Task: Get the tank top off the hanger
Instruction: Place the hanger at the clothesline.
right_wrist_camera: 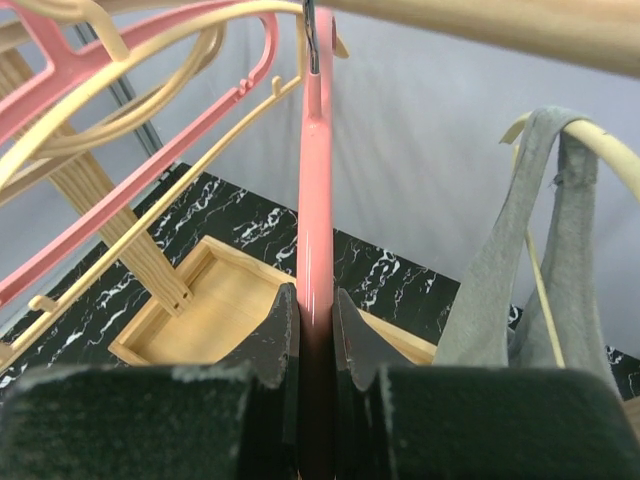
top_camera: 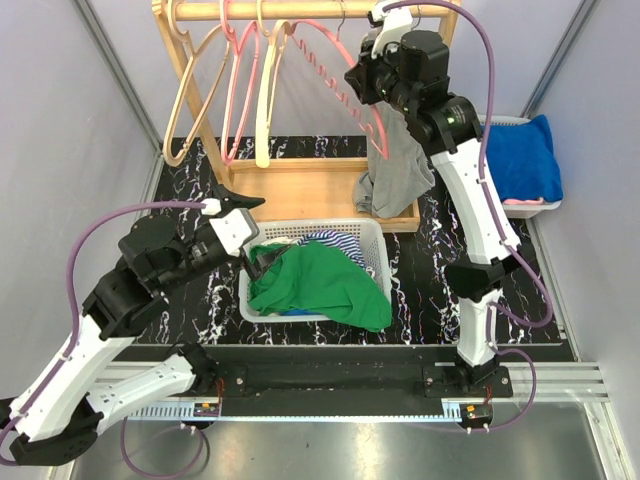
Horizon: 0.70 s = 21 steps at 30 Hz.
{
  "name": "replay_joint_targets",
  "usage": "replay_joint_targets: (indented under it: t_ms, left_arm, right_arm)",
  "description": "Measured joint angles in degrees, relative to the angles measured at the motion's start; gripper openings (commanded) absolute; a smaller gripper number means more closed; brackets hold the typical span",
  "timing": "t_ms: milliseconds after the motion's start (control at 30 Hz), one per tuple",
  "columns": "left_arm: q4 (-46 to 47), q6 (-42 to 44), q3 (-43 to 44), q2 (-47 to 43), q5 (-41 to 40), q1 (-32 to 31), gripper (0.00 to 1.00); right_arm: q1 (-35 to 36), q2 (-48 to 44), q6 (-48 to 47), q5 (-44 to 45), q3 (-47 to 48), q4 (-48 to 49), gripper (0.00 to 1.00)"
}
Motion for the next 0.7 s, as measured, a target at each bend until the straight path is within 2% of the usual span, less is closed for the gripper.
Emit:
replay_joint_targets:
  t_ms: [200,500,700]
  left_arm:
    - [0.3,0.5,0.3,0.0,0.6,0.0,0.99]
    - [1.4,1.2,0.7,0.0,0.9,0.0,0.99]
    - [1.8,1.6,0.9,0.0,0.9,0.0,0.99]
  right_arm:
    - [0.9,2.7,0.0,1.6,0.3,2.4,0.0]
    - [7.7,4.8,-2.0,9.9,0.7,5.9,0.0]
    - [9.8,5.7,-2.0,14.6,0.7,7.7,0.06]
